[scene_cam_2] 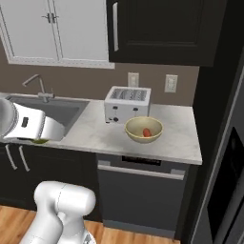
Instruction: Take the sweet potato, orange, and garlic from the freezer and place them in the bowl on the counter.
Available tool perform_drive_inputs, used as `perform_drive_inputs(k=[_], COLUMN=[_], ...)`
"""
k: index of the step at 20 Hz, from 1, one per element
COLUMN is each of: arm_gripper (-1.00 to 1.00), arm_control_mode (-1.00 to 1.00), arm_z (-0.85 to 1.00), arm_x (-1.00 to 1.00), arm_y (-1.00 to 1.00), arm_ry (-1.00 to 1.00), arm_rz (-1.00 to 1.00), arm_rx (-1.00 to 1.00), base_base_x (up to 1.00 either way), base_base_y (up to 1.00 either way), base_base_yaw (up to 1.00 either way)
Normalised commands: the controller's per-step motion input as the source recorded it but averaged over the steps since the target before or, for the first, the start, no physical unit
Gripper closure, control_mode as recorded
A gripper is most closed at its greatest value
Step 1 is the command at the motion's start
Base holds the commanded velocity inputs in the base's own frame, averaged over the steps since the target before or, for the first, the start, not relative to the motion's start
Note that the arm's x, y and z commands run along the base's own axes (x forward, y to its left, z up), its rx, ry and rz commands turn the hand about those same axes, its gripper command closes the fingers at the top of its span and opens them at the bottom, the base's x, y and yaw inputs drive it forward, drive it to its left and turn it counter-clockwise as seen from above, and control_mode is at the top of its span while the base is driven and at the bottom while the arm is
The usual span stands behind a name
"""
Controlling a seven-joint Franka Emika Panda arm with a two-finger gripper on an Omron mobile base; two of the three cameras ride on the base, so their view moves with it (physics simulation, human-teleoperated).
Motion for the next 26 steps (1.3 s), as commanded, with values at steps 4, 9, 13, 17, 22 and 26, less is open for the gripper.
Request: perform_drive_inputs(k=[4, 9, 13, 17, 22, 26], arm_gripper=[1.0, 1.0, 1.0, 1.0, 1.0, 1.0], arm_control_mode=[1.0, 1.0, 1.0, 1.0, 1.0, 1.0], arm_z=[0.0, 0.0, 0.0, 0.0, 0.0, 0.0], arm_x=[0.0, 0.0, 0.0, 0.0, 0.0, 0.0], arm_y=[0.0, 0.0, 0.0, 0.0, 0.0, 0.0], arm_ry=[0.0, 0.0, 0.0, 0.0, 0.0, 0.0], arm_rz=[0.0, 0.0, 0.0, 0.0, 0.0, 0.0], arm_rx=[0.0, 0.0, 0.0, 0.0, 0.0, 0.0], base_base_x=[0.66, 0.52, 0.35, 0.12, 0.3, 0.31], base_base_y=[-0.19, -0.33, -0.43, -0.63, -0.39, -0.26], base_base_yaw=[0.0, 0.0, 0.0, 0.02, 0.0, 0.0])
